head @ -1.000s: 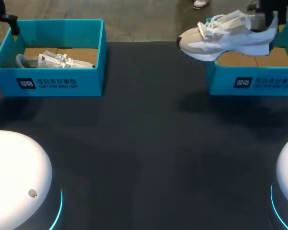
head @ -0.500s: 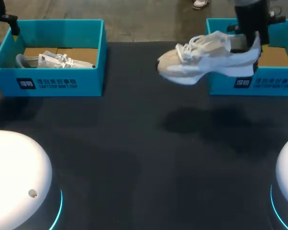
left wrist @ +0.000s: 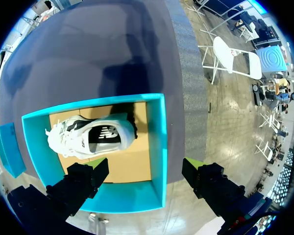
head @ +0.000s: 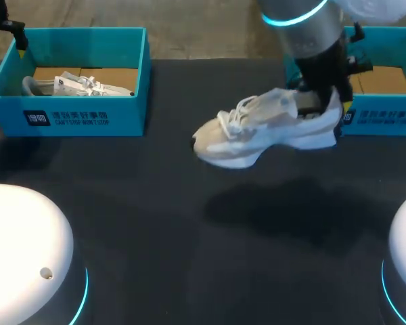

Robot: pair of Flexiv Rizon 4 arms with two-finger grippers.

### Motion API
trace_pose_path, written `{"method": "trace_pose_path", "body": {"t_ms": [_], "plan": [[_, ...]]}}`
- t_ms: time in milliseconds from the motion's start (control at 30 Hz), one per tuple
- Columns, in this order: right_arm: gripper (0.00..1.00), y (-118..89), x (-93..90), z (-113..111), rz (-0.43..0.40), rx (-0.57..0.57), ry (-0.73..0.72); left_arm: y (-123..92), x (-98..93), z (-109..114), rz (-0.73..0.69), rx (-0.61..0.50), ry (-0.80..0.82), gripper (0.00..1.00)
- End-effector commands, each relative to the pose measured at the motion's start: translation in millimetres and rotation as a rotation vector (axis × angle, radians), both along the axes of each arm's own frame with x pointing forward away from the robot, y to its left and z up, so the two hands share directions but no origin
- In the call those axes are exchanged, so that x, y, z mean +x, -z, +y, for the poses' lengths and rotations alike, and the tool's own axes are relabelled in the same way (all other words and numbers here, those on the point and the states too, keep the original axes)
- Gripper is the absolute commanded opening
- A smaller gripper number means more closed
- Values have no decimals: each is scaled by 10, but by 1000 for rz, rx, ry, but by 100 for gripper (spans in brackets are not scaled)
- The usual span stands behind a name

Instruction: Take the shoe out of the shoebox, open the shoe tongue, remove and reinsert the insole, then place the shoe into the shoebox

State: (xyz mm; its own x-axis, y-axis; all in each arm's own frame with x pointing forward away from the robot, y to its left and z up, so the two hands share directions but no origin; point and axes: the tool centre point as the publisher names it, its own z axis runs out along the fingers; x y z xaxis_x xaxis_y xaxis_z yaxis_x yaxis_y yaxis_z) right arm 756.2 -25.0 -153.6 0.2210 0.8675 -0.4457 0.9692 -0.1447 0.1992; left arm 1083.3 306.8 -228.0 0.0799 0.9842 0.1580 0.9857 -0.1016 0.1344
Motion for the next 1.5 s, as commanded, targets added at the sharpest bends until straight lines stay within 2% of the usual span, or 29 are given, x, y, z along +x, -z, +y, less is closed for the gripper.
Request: {"method": "trace_pose_path", "body": {"t_ms": [33, 267, 500, 1500], "plan": [[0, 35, -157, 120, -16, -12, -13, 4, -10, 2, -3, -1, 1, 100], [0, 132, -361, 253, 9, -17, -35, 4, -10, 2, -3, -1, 1, 100], [0, 157, -446, 321, 21, -8, -69, 4, -10, 2, -3, -1, 1, 100], [0, 157, -456, 359, 14, -15, -77, 4, -10, 2, -3, -1, 1, 100]]}}
